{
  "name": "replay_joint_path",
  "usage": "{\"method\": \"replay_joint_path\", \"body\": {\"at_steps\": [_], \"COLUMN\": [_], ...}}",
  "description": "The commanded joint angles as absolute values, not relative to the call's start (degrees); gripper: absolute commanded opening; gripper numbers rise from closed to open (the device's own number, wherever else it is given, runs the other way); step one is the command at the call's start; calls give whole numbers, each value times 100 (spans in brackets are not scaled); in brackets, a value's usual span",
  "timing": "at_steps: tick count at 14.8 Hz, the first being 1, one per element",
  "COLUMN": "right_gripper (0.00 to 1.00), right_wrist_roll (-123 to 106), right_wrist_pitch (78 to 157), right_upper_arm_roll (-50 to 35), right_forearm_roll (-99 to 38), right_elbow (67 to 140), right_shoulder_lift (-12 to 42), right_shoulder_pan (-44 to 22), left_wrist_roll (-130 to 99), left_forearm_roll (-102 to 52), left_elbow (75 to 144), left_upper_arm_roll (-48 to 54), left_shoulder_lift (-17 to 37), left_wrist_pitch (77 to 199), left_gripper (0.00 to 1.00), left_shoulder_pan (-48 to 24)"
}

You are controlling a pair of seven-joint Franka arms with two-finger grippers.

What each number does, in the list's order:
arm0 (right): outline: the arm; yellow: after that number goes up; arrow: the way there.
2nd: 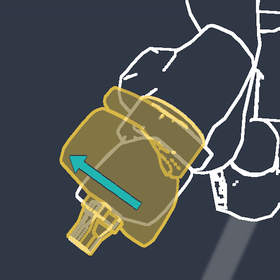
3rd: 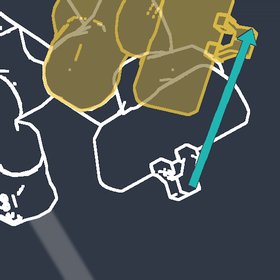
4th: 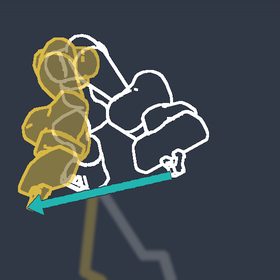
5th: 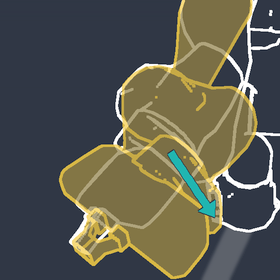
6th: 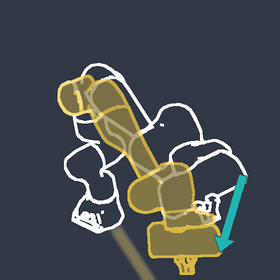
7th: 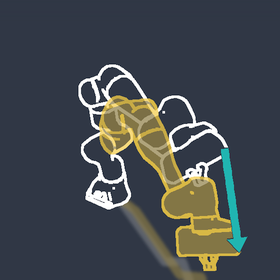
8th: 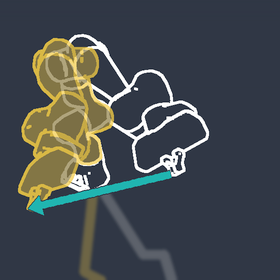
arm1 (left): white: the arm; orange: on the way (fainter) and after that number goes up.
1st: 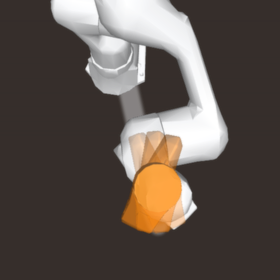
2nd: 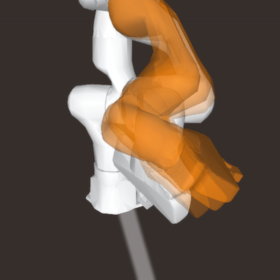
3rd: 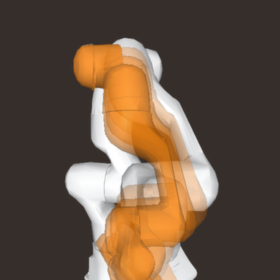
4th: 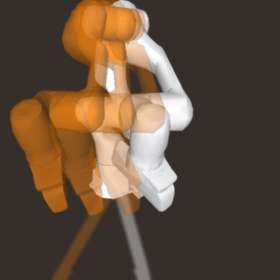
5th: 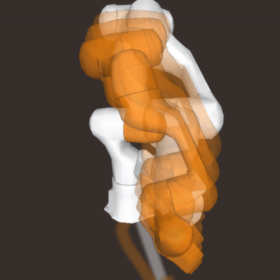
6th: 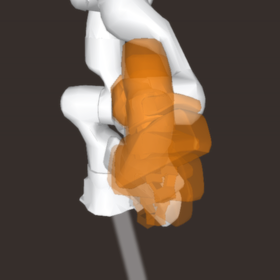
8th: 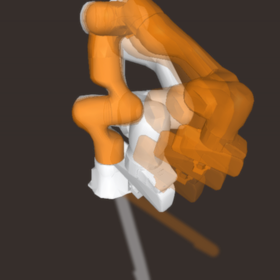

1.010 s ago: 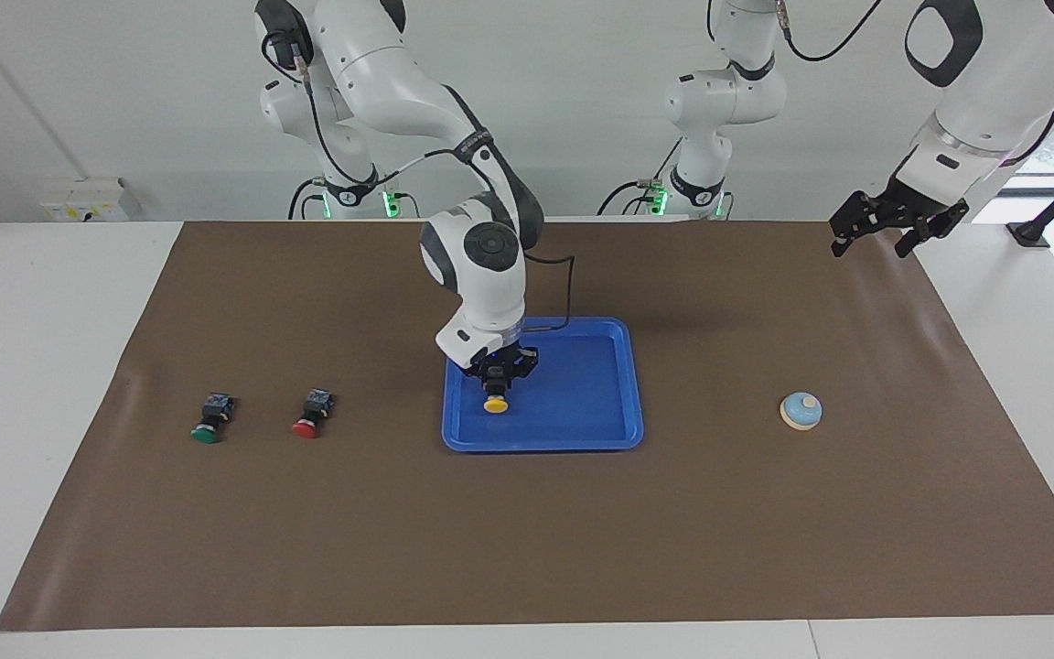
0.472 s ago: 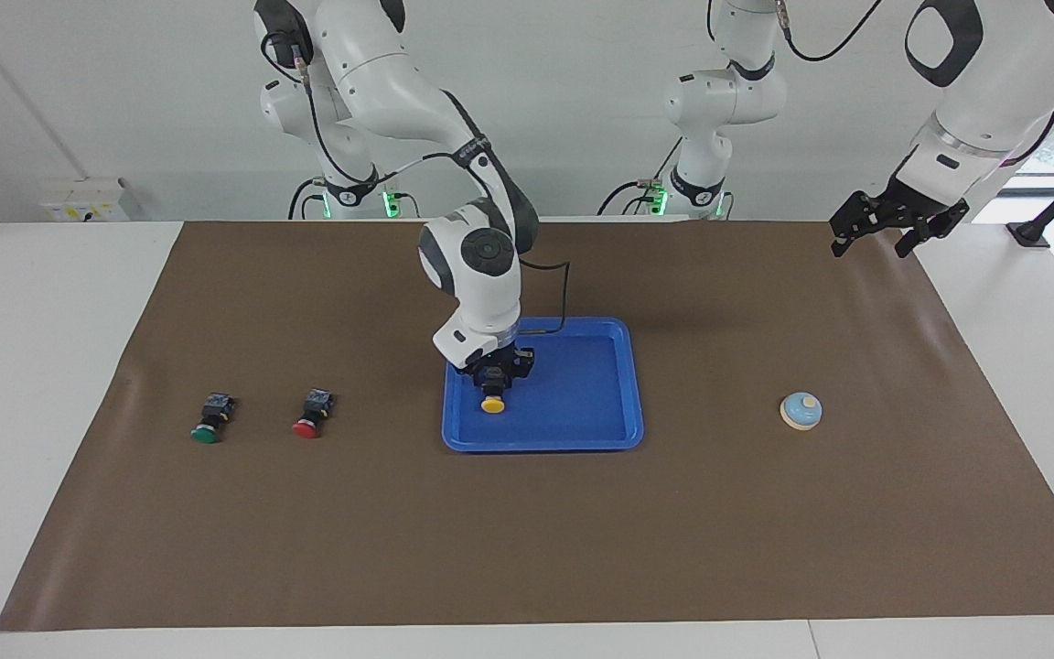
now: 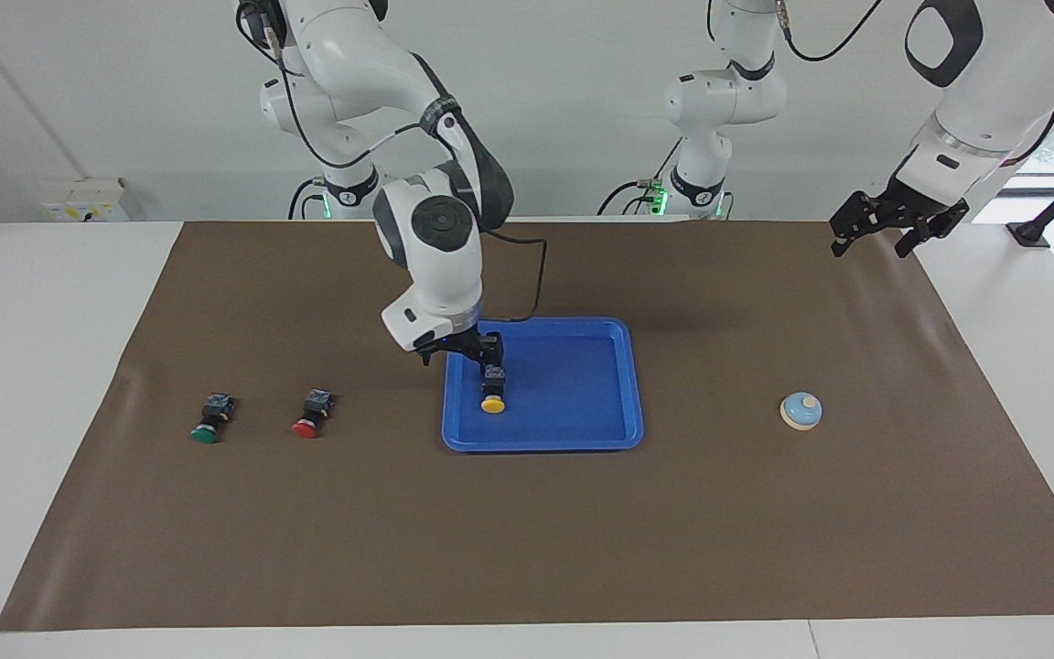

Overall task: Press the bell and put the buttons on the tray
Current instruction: 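Release the yellow button and lift the right gripper away, then reach the right gripper to the red button and grasp it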

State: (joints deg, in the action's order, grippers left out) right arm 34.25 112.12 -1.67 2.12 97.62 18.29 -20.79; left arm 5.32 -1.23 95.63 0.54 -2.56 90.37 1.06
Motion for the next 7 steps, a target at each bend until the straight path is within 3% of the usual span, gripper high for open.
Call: {"method": "replay_joint_path", "body": {"at_steps": [1, 7], "right_gripper": [100, 100], "right_wrist_roll": [2666, 1750], "right_wrist_pitch": [11057, 11292], "right_upper_arm_roll": [-211, -202], "right_forearm_roll": [211, 316], "right_elbow": [9861, 10448], "right_shoulder_lift": [1635, 1468], "right_shoulder_pan": [-1453, -371], "left_wrist_roll": [571, 571], "left_forearm_roll": [-123, -123], "left_elbow": [9536, 9536], "left_upper_arm_roll": [35, 35], "left_shoulder_lift": [-290, -290], "left_wrist_pitch": [9044, 9044], "left_gripper": [100, 100], "left_shoulder_pan": [105, 105]}}
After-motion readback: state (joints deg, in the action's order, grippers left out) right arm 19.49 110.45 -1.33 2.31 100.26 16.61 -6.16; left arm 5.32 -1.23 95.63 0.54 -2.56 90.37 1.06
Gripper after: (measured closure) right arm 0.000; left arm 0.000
